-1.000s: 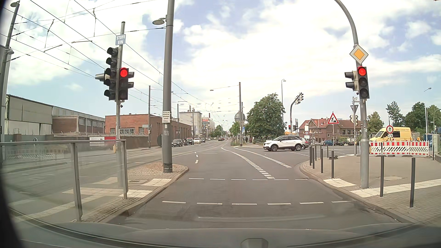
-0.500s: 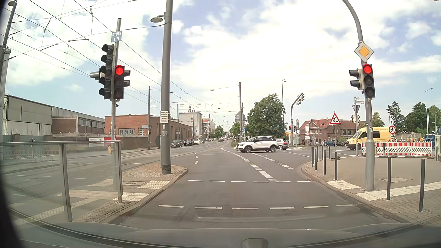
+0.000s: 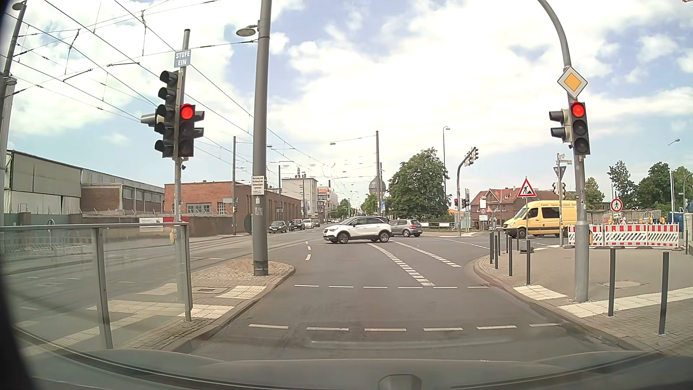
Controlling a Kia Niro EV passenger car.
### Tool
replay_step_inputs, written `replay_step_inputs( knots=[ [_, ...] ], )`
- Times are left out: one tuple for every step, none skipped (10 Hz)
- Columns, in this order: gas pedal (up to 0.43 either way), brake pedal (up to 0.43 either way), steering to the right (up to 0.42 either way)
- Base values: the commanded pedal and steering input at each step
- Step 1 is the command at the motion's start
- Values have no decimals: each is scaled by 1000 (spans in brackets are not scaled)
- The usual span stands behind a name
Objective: Follow the waypoints while adhering to traffic rules and regulations
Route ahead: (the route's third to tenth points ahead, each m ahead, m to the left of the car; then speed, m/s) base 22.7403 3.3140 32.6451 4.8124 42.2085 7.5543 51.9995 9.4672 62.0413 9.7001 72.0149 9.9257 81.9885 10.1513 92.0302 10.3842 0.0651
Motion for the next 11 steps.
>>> replay_step_inputs(
  knots=[
    [0, 287, -3],
    [0, 287, -3],
    [0, 287, -2],
    [0, 287, -2],
    [0, 287, -3],
    [0, 287, -2],
    [0, 287, -3],
    [0, 287, -2],
    [0, 287, -3],
    [0, 287, -3],
    [0, 287, -3]
  ],
)
